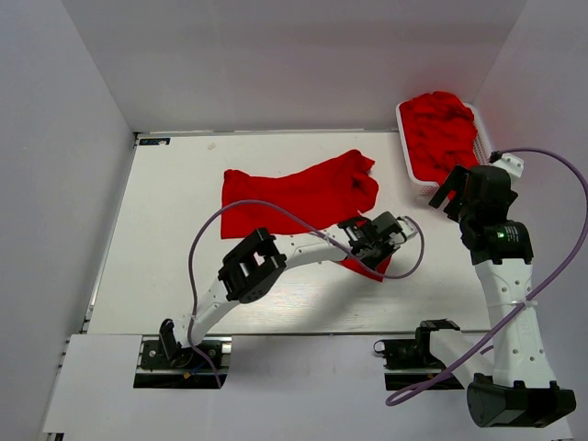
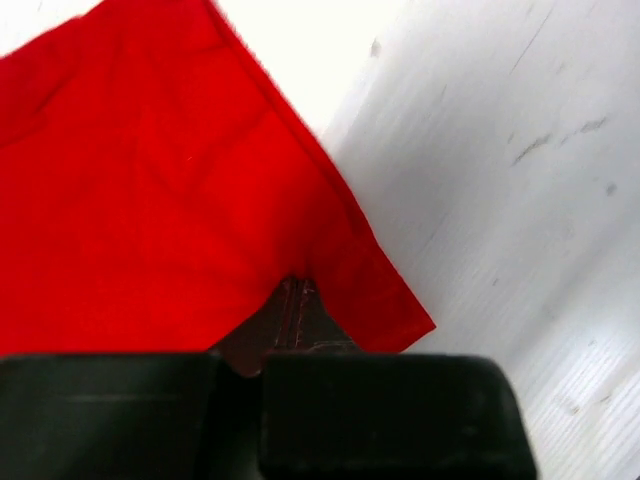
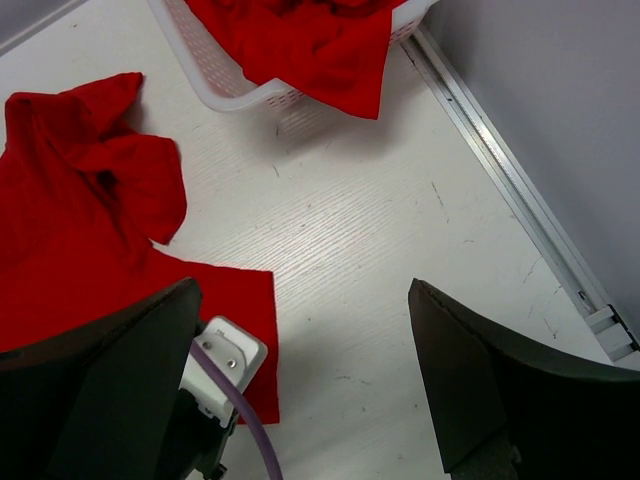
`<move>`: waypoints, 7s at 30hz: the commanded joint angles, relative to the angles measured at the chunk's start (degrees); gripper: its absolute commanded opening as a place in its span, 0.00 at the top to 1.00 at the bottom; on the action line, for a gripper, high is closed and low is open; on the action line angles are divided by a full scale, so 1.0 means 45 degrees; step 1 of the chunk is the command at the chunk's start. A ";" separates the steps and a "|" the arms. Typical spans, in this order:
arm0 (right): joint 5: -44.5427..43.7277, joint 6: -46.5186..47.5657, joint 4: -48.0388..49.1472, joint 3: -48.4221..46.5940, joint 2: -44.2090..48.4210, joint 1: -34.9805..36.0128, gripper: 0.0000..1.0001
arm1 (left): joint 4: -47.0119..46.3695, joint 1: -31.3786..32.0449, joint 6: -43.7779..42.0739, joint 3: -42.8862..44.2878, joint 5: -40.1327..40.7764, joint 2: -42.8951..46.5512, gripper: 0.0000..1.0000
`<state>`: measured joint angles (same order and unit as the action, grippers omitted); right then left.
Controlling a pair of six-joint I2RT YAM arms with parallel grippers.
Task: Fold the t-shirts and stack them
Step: Flatten out the tshirt
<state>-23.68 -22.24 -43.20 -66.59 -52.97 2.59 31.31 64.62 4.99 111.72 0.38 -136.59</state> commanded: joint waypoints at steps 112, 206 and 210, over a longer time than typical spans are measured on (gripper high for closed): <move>0.4246 0.1719 0.4854 -0.1921 -1.1565 0.2042 0.10 | -0.0397 -0.4946 0.3382 -1.0356 0.1438 1.1311 1.00; 0.6631 0.1721 0.6805 -0.0876 0.1871 0.1749 1.00 | -0.6407 -0.6409 -0.6072 -0.3921 0.8892 1.6780 1.00; 0.7194 0.1290 0.7743 0.1255 -0.0253 0.1768 1.00 | -0.8067 -0.6547 -0.5701 -0.7609 1.0498 1.6079 1.00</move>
<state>7.97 -12.58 -16.10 -64.88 -49.67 10.83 1.13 35.83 -20.93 86.02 36.42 -61.32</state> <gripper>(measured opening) 0.015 0.023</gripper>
